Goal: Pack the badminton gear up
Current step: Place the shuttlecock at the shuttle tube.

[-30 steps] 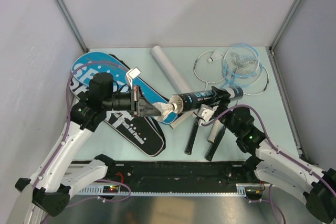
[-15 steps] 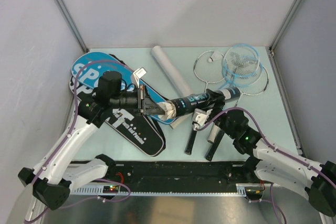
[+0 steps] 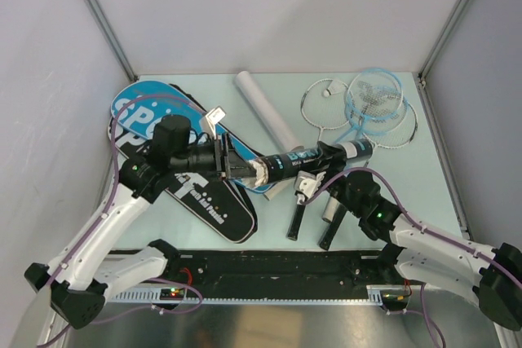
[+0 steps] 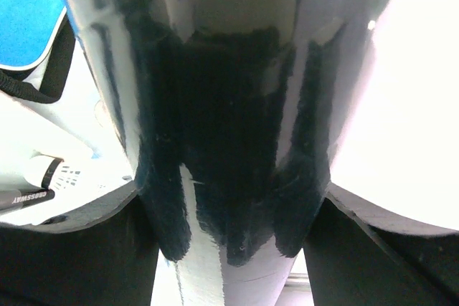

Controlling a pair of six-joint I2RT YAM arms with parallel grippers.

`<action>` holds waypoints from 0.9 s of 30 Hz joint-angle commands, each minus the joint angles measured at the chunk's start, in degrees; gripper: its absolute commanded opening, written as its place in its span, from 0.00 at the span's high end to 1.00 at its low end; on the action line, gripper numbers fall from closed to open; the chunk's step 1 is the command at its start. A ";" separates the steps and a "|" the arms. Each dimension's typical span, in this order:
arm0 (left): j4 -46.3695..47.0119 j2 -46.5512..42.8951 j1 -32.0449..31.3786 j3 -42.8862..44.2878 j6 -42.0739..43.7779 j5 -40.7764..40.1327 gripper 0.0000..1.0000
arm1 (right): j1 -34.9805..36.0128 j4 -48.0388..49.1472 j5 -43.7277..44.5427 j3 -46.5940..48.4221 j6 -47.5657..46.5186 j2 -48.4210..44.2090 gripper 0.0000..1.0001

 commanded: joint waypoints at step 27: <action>-9.06 -5.52 -7.14 15.92 28.16 -17.63 0.50 | -2.50 6.54 0.84 1.39 9.73 0.04 0.74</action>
